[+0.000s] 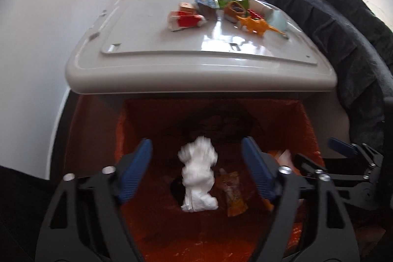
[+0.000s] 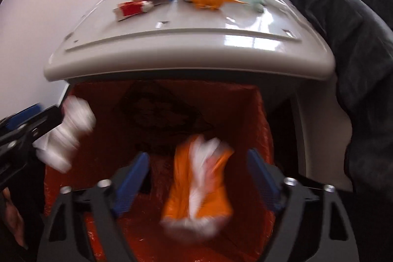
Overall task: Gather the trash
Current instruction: 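Carry both items over the bin and open both tools to drop them, then grasp the red-white carton with the left tool while the right tool grasps the yellow dinosaur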
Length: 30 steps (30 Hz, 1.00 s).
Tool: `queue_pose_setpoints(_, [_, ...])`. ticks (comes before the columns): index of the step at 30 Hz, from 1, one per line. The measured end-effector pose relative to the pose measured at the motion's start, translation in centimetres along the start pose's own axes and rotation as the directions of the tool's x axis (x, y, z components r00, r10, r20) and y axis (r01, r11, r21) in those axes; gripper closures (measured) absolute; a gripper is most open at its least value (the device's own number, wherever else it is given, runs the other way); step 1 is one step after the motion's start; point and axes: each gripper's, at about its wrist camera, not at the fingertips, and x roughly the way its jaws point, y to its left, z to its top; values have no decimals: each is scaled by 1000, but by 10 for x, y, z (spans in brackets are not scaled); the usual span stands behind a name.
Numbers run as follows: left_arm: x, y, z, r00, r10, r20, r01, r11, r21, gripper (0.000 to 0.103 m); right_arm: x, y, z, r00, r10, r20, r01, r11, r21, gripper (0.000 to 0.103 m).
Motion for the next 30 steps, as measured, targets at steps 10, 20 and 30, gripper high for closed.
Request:
queue_pose_setpoints(10, [-22,22,30,964,-206,171,211,977,-14,19,-40,-18,22,980,40,196,-55,996,76,10])
queue_pose_setpoints(20, [19,21,117,961,-226,161,204,969,143,11,-91,-1,88,897,68,436,-71,997,-11,5])
queue_pose_setpoints(30, [121,22,182,985,-151,82,121,947,297,11,-78,-12,115,874,56,483,-69,998,9,5])
